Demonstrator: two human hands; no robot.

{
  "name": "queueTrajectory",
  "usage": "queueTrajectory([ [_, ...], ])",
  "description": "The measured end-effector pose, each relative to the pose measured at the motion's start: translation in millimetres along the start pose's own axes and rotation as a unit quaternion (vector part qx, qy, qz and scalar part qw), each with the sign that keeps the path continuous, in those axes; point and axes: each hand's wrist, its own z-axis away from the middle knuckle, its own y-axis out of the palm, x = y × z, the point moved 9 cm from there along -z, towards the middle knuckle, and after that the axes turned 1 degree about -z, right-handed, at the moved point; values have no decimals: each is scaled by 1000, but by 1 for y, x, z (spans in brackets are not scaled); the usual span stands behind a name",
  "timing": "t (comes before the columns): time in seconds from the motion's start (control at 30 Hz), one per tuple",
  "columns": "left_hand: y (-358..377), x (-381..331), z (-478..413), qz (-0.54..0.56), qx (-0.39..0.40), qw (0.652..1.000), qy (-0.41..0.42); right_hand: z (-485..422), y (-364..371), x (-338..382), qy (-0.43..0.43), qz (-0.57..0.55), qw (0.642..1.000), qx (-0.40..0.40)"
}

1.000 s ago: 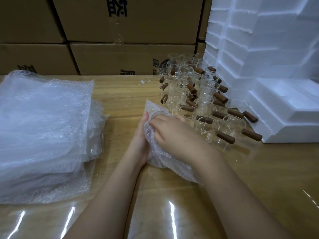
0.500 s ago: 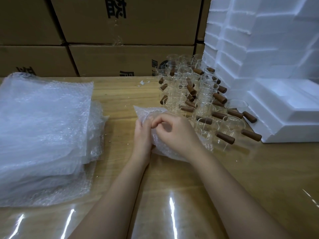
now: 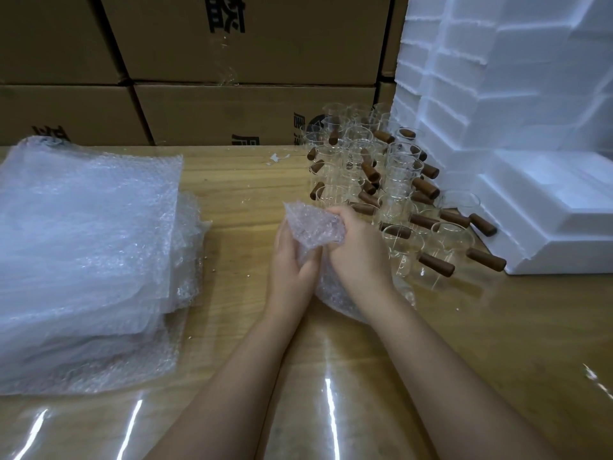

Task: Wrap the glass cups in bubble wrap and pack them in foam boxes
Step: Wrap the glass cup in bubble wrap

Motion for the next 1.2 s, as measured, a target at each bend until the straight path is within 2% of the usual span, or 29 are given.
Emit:
queueTrajectory([
  [0.1,-8,-17,1,-113,-54,988,89,4,-8,10,-52,107,992,-34],
  [0.2,-2,-32,3,-183,-30,968,171,8,-3,24,-126,179,976,-26],
  [0.27,-1,-30,3,-181,-19,971,155,10,5,30,-172,192,966,1],
  [0.4,-15,-14,0,-160,-65,981,93,12,14,36,-202,117,970,69],
  [0.5,-25,-3,-4,-123,-90,988,39,17,20,38,-209,113,968,85],
  [0.7,-25,-9,0,-135,-109,984,49,20,8,44,-221,139,965,-23],
  [0.8,-10,-11,0,-140,-54,987,63,16,-4,40,-202,133,968,-62],
  [0.87,1,-6,-2,-129,-2,991,37,16,-6,38,-200,149,966,-66],
  [0.97,6,13,-3,-125,39,991,-25,7,7,28,-172,178,968,41],
  [1.07,-4,23,-7,-49,21,995,-82,5,11,14,-75,-13,968,240],
  [1.13,-4,22,-8,1,22,994,-103,2,-8,10,-39,-111,956,267],
  [1.2,0,22,-7,36,32,991,-121,-6,-34,4,-54,-111,963,240],
])
